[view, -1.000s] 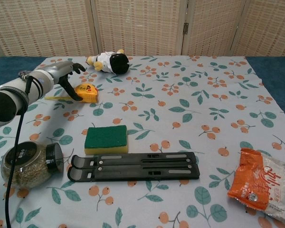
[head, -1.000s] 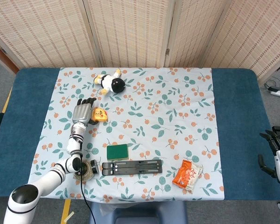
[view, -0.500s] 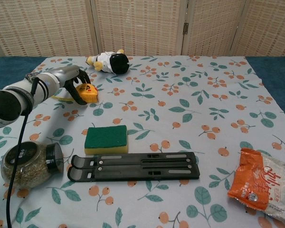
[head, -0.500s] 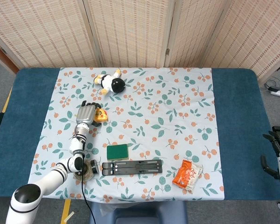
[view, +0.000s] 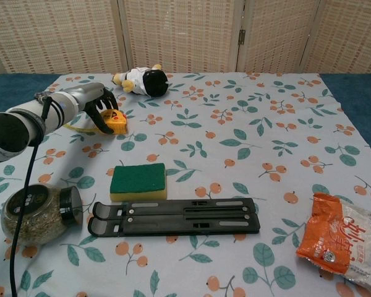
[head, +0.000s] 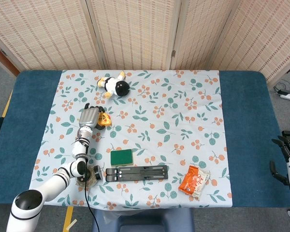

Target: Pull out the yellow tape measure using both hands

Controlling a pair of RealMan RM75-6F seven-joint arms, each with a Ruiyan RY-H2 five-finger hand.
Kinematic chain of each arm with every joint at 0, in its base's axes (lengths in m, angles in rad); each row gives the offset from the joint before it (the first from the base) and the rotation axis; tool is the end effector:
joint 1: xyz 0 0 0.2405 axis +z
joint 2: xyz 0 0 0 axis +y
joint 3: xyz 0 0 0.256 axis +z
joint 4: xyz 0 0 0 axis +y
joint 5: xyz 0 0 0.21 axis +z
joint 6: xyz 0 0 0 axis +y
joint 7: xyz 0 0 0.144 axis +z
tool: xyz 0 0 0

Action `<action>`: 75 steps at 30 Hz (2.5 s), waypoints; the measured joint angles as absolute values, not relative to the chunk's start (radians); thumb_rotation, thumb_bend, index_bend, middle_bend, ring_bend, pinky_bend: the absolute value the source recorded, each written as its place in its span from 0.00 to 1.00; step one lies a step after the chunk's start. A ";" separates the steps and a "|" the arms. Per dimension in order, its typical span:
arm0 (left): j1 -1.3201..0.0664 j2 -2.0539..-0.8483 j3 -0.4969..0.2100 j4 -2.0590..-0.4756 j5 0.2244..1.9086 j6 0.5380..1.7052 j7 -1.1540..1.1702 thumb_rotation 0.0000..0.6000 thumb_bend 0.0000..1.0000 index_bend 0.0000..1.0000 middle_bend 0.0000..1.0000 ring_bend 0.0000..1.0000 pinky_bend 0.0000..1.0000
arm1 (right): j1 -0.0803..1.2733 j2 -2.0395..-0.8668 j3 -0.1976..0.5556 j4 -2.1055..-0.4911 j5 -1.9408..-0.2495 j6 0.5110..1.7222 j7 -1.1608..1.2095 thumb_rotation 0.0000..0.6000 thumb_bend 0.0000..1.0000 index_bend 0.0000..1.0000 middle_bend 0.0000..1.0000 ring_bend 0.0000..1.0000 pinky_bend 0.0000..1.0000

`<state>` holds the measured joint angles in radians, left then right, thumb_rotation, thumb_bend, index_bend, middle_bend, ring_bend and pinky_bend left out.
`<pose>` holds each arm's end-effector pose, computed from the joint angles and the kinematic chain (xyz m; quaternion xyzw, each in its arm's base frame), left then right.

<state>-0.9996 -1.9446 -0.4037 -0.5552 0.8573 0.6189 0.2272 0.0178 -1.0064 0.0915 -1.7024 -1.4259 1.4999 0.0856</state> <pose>-0.1748 0.4711 -0.0499 -0.6395 -0.4684 -0.3133 0.5229 -0.3171 -0.1674 0.1980 0.5351 -0.4212 0.3965 0.6157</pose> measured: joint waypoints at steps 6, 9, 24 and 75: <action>-0.998 -1.950 -0.407 -0.553 0.869 0.618 0.186 1.00 0.48 0.58 0.52 0.41 0.04 | 0.018 -1.005 0.092 -1.709 -1.432 1.503 0.080 1.00 0.52 0.21 0.16 0.17 0.00; -0.992 -1.941 -0.423 -0.582 0.864 0.611 0.145 1.00 0.50 0.59 0.53 0.42 0.05 | 0.022 -1.002 0.091 -1.718 -1.444 1.501 0.081 1.00 0.52 0.21 0.16 0.17 0.00; -0.924 -1.748 -0.496 -1.118 0.808 0.729 0.088 1.00 0.50 0.59 0.53 0.43 0.09 | 0.164 -1.035 0.153 -1.908 -1.512 1.423 -0.020 1.00 0.52 0.21 0.16 0.15 0.01; -1.073 -1.713 -0.517 -1.547 0.564 1.055 0.269 1.00 0.52 0.60 0.54 0.44 0.09 | 0.723 -1.638 0.396 -1.734 -1.011 1.239 -0.456 1.00 0.35 0.00 0.00 0.00 0.00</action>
